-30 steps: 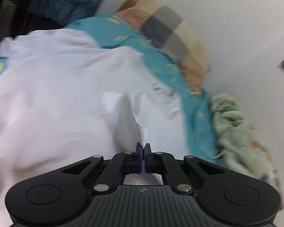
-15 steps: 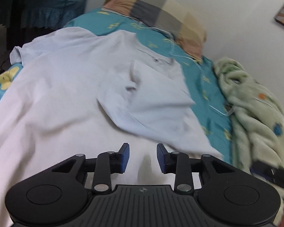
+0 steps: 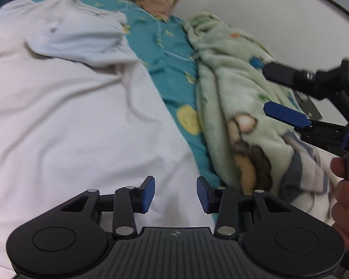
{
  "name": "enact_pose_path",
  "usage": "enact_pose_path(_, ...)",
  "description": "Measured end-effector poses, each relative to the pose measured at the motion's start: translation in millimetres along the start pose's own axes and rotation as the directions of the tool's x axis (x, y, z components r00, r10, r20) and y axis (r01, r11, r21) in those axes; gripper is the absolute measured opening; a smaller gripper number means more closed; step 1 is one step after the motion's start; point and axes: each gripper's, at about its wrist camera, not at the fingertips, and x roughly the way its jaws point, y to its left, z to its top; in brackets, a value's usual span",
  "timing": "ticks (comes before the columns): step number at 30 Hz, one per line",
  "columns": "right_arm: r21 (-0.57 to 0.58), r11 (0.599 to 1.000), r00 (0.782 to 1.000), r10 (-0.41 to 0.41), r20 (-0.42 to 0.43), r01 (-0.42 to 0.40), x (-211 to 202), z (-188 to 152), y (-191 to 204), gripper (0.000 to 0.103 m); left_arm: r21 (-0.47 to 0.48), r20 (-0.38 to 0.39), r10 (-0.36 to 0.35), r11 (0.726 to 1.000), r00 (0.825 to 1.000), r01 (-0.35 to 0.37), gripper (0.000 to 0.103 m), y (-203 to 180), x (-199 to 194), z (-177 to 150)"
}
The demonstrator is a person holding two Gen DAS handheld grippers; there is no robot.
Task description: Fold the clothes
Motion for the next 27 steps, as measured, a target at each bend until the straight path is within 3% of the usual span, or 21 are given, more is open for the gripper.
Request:
enact_pose_path(3, 0.029, 0.999, 0.999, -0.034, 0.024, 0.033, -10, -3, -11, 0.075, 0.073, -0.031, 0.005, 0.997, 1.0, -0.003, 0.042, -22, 24, -6)
enact_pose_path(7, 0.083, 0.997, 0.998, -0.008, 0.058, 0.003, -14, 2, -25, 0.075, 0.184, -0.071, 0.043, 0.983, 0.997, -0.029, 0.042, -51, 58, -19)
enact_pose_path(10, 0.072, 0.997, 0.999, -0.007, 0.048, 0.004, -8, 2, -29, 0.075, 0.288, -0.093, 0.132, 0.952, 0.987, -0.1, 0.046, -69, 85, -37)
enact_pose_path(13, 0.076, 0.997, 0.999, -0.025, 0.021, 0.024, 0, 0, -37, 0.075, 0.389, -0.052, 0.186, 0.909, 0.981, -0.152, 0.048, -83, 97, -50)
enact_pose_path(15, 0.093, 0.995, 1.0, -0.024, 0.011, 0.023, 4, -1, -43, 0.075, 0.42, -0.035, 0.223, 0.888, 0.974, -0.188, 0.044, -87, 100, -52)
enact_pose_path(16, 0.102, 0.995, 1.0, -0.023, 0.006, 0.022, 6, -1, -46, 0.075, 0.426, -0.026, 0.241, 0.88, 0.97, -0.207, 0.037, -88, 100, -53)
enact_pose_path(22, 0.13, 0.991, 1.0, 0.001, 0.012, -0.002, 7, -2, -53, 0.075, 0.422, -0.009, 0.285, 0.87, 0.958, -0.255, 0.008, -82, 101, -50)
enact_pose_path(27, 0.139, 0.99, 1.0, -0.007, 0.017, 0.005, 6, -3, -55, 0.075, 0.37, -0.026, 0.264, 0.898, 0.964, -0.236, 0.001, -76, 96, -42)
